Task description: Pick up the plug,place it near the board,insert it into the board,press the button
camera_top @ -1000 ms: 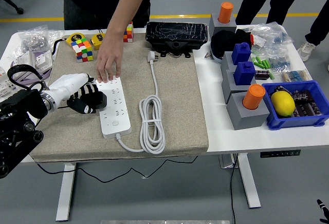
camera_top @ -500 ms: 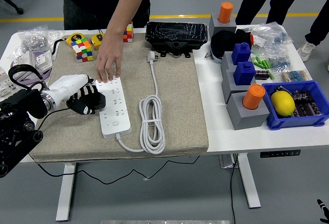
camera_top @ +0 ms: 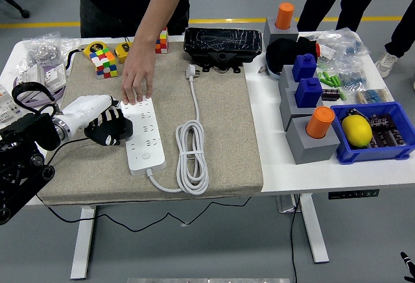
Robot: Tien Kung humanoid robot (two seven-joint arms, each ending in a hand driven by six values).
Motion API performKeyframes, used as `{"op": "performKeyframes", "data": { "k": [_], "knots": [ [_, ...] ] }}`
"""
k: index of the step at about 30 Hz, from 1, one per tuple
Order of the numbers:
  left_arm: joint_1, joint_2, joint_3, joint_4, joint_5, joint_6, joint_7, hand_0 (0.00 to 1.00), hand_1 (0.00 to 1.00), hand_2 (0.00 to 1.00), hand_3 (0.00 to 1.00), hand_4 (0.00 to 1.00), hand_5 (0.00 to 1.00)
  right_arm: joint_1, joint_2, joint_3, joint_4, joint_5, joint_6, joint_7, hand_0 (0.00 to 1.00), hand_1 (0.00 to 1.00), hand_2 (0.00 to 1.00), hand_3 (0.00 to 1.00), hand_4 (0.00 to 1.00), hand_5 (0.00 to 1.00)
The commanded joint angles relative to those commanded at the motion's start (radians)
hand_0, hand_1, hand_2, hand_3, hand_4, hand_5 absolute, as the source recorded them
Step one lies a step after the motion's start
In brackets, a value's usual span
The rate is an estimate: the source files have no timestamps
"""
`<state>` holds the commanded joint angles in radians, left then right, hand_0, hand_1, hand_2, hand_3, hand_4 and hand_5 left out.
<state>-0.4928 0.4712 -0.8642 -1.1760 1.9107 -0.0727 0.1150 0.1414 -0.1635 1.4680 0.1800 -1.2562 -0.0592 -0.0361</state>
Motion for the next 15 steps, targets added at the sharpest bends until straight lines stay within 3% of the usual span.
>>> {"op": "performKeyframes", "data": {
  "k": [9,10,15],
  "knots": [
    [-0.001,0.002,0.003,0.0,0.003,0.001,-0.001,0.307,0.42,0.311,0.494,0.763,0.002,-0.001,0.0,0.004,0.0,-0.001,-0.001,0.001,0.868,0.842,0.805,0.83,0.998,0.998],
    [-0.001,0.002,0.003,0.0,0.003,0.001,-0.001,0.321,0.471,0.372,0.5,0.767,0.002,-0.001,0.0,0.005,0.0,-0.001,-0.001,0.001,0.869,0.842,0.805,0.831,0.998,0.998],
    [-0.003,0.003,0.002,0.003,0.008,-0.002,-0.001,0.321,0.471,0.372,0.5,0.767,0.002,0.0,-0.001,0.005,0.0,-0.001,0.001,0.0,0.869,0.842,0.805,0.831,0.998,0.998]
  ]
}}
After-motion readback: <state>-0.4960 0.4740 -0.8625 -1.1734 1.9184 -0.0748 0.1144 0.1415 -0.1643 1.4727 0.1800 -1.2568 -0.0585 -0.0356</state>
